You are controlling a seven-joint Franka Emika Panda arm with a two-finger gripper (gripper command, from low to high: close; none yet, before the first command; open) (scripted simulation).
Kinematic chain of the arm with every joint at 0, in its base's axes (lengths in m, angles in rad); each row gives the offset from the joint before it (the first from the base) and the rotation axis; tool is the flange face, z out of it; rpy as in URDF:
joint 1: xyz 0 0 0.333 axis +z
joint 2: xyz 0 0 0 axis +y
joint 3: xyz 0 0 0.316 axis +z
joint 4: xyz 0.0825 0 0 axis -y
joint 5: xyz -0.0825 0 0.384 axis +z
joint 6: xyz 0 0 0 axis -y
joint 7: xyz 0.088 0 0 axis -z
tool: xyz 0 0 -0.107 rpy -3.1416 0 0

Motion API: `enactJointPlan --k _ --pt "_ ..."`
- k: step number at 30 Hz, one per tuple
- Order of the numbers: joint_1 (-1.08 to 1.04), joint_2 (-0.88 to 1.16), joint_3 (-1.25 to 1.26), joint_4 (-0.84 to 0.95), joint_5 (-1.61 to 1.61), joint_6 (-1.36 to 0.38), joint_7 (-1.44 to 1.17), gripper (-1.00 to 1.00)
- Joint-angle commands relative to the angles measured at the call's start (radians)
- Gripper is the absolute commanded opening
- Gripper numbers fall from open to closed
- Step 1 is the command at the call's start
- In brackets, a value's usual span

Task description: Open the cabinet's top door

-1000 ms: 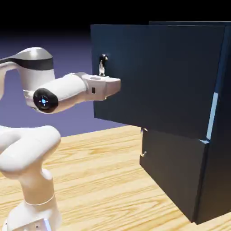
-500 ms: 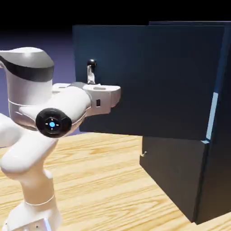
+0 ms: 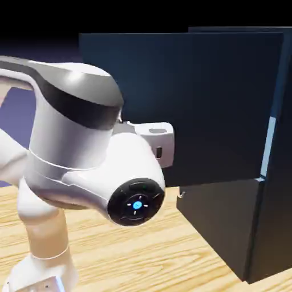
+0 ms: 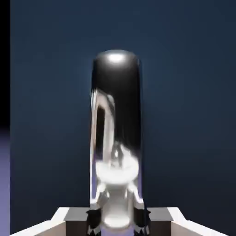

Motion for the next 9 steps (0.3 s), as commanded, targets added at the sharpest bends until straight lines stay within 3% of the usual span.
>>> enactJointPlan --k 1,9 --pt "0.036 0.011 -0.032 0.025 -0.006 -0.016 -0.005 -1.0" --pt "0.326 0.021 -0.265 0.203 -0.054 -0.111 0.0 -1.0"
